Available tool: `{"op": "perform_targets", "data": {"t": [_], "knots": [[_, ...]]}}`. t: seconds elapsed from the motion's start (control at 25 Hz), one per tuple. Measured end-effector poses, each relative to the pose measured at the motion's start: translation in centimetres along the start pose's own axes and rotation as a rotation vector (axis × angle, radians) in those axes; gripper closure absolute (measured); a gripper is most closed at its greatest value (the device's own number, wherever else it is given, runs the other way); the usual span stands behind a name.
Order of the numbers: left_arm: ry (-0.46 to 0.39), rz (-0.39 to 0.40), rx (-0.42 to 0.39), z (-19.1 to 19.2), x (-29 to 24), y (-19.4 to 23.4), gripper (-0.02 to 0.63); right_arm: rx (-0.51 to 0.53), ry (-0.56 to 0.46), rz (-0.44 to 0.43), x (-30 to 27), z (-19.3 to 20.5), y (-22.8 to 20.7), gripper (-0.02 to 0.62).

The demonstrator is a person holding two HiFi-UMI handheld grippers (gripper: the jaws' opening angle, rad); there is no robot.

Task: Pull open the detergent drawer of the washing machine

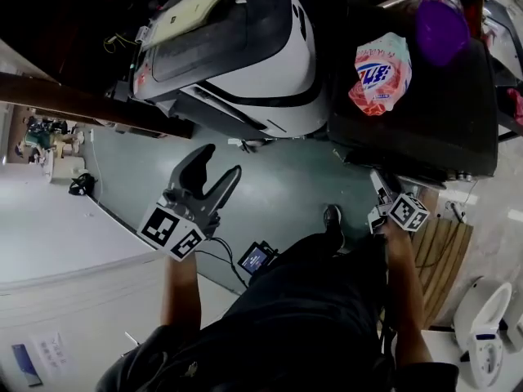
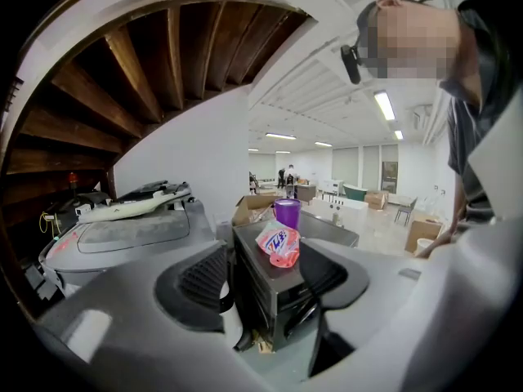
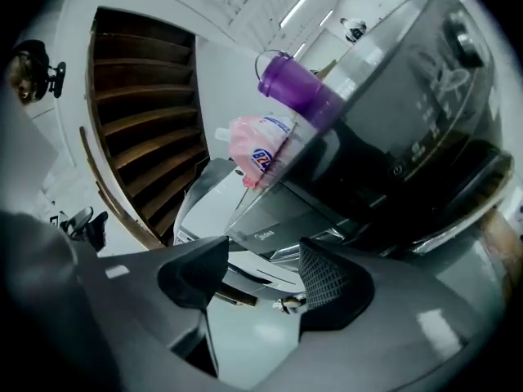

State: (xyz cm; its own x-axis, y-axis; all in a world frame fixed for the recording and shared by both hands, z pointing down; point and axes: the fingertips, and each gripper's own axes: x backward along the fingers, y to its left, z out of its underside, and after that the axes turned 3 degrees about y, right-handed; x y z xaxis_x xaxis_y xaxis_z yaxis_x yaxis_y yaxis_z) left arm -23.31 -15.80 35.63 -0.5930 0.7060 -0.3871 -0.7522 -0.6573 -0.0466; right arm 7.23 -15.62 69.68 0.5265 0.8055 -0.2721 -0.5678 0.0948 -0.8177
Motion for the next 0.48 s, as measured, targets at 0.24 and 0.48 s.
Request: {"op": "perform_targets", "data": {"t": [0.24,0.48], "knots": [[0.065,-0.006,0.006,2.7,0.7,0.9,0.307,-0.098,-0.025,0.001,-4.1,2.1,-3.0,0.345],[0.126,-0.007,0.018,5.1,0.7,1.6,0.307,-0.104,-0.108,-0.033,-6.6,1.2,-3.9,0.328]]}}
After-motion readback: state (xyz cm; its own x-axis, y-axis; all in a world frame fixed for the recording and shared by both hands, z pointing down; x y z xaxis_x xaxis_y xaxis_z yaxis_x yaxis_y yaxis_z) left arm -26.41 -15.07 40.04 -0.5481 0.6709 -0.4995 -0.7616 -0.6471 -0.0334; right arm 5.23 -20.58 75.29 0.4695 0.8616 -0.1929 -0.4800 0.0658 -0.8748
